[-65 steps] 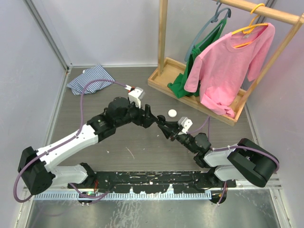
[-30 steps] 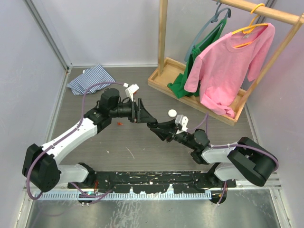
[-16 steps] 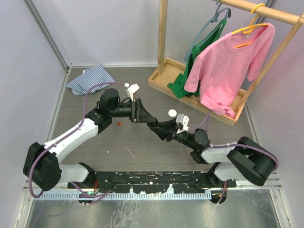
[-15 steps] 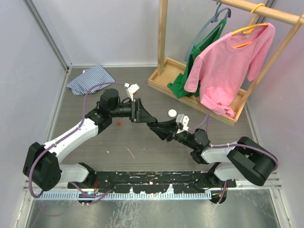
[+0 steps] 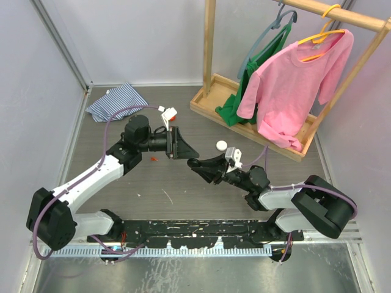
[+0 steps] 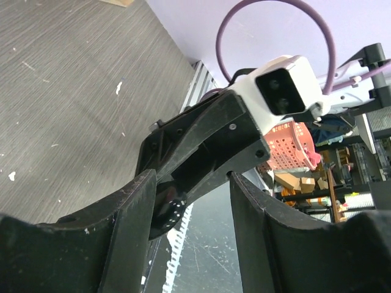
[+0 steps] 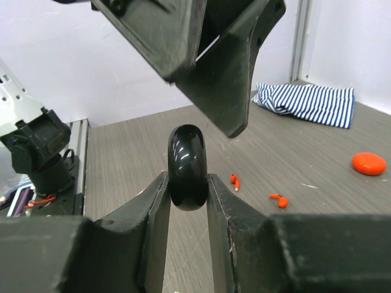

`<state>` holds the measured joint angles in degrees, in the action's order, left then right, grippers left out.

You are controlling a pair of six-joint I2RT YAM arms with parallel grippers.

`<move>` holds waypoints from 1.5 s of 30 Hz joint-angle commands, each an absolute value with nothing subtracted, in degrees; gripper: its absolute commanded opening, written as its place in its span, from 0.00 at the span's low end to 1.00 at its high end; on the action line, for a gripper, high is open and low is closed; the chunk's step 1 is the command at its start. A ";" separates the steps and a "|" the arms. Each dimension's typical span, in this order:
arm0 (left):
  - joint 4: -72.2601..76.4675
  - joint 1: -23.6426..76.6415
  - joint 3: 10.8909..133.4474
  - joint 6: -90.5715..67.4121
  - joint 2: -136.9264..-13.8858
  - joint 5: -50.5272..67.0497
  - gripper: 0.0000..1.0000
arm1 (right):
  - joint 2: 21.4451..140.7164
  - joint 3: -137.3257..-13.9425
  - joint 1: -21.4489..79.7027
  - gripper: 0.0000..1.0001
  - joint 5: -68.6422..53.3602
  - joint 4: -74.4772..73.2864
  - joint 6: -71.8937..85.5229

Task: Insert the wireless bluetooth earbuds into the charging case
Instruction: Close the charging case, then place the charging case at the center of the board.

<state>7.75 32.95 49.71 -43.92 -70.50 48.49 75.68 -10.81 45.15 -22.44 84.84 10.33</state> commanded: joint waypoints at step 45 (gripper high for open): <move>5.36 33.12 22.50 -23.78 -43.96 -13.71 0.98 | 62.57 -14.51 23.94 0.17 -5.54 32.02 29.99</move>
